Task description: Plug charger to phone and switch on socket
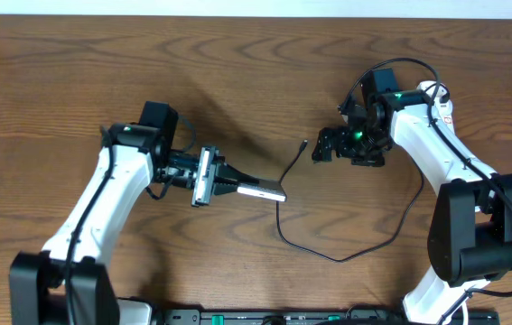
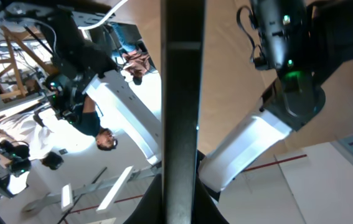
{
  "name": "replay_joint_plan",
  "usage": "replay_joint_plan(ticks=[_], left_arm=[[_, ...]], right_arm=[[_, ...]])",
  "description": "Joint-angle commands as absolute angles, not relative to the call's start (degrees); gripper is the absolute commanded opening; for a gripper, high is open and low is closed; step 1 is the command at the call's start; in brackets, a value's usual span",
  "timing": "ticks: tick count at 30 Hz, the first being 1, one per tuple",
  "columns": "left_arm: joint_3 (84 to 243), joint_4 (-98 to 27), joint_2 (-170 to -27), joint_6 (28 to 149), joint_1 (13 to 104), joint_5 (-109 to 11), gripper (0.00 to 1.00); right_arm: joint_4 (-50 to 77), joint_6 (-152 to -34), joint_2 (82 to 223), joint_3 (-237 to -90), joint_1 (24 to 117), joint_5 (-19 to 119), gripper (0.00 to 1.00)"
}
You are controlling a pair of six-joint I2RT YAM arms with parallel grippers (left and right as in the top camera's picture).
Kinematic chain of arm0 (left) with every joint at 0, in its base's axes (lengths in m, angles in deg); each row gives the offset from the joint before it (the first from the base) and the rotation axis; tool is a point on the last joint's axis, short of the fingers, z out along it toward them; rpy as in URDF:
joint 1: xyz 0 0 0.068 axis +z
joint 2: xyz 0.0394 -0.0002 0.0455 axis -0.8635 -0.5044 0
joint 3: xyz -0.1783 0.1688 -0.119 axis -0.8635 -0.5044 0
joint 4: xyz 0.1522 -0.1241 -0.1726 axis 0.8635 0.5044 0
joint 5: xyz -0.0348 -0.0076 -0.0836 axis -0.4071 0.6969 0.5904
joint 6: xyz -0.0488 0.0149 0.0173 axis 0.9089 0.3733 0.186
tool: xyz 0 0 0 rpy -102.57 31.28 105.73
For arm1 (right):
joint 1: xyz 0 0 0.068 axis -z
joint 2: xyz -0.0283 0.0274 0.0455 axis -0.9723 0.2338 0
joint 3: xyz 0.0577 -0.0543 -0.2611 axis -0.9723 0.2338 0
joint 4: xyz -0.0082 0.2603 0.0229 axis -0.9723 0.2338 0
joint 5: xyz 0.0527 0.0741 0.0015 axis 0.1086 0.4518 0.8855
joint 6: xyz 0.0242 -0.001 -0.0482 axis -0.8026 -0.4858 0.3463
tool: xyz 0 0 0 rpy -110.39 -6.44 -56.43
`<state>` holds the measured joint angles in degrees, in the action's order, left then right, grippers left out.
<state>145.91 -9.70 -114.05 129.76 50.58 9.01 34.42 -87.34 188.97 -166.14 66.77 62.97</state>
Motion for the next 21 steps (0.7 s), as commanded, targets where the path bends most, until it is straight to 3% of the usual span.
replay_joint_plan(ticks=[1,21], left_arm=[[147.9,-10.9,-109.4,136.3,50.5,13.3,0.07],[147.9,-13.2,-107.3,145.3,50.5,9.2,0.07]], right_arm=[[34.5,-86.7,188.7,-166.3,66.3,61.8,0.99],[34.4,-86.7,188.7,-166.3,66.3,61.8,0.99]])
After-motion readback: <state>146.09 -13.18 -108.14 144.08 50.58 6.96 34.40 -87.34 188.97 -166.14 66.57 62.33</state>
